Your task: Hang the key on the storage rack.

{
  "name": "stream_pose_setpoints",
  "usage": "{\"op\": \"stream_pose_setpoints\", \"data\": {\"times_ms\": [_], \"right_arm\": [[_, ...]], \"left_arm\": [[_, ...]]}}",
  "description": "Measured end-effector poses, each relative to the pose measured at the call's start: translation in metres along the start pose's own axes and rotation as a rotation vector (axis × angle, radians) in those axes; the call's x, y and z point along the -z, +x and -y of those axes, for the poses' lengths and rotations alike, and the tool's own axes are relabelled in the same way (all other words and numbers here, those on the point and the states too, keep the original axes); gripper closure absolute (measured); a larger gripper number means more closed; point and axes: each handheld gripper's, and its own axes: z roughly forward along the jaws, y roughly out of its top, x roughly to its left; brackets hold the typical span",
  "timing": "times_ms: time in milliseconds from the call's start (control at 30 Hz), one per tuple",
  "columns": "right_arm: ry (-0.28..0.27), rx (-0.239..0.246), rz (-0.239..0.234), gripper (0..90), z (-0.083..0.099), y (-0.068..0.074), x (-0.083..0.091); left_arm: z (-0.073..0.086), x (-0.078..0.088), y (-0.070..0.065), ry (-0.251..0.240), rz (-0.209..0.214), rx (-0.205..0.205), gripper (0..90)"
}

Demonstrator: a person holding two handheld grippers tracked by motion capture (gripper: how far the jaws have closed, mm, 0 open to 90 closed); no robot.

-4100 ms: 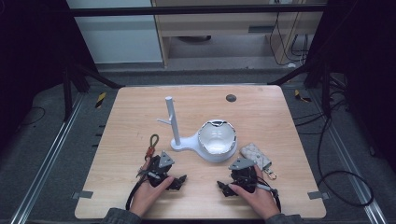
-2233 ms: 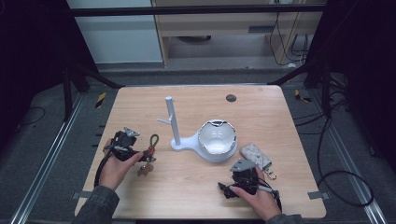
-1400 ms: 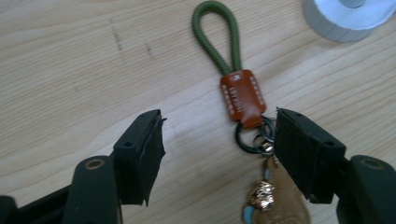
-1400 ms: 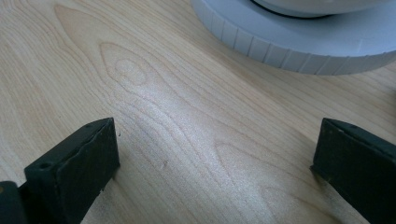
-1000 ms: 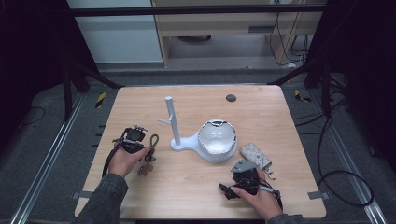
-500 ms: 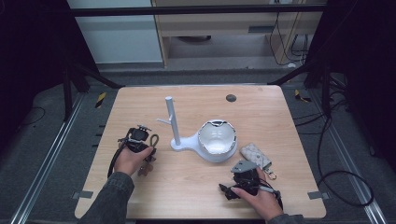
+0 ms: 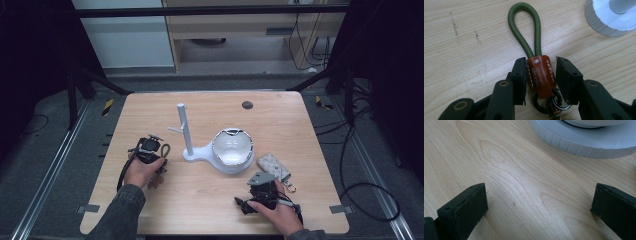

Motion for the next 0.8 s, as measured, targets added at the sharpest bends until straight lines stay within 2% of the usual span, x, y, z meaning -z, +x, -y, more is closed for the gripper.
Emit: {"op": "stream_pose_setpoints", "data": {"times_ms": [267,367,600,800], "right_arm": [[-0.001,0.002,0.001,0.2,0.000,0.000,0.000],[-0.001,0.002,0.001,0.2,0.000,0.000,0.000],[-0.001,0.002,0.001,0.2,0.000,0.000,0.000],[-0.002,0.002,-0.001,0.2,0.000,0.000,0.000]], "left_arm": [[0.000,-0.003,0.000,-0.005,-0.003,-0.015,64.1],[0.002,0.003,0.001,-0.044,-0.034,-0.015,66.4],[0.019,0.019,0.009,-0.113,0.003,-0.014,66.6],[0.031,0.033,0.010,-0.205,0.042,-0.026,66.6]]}}
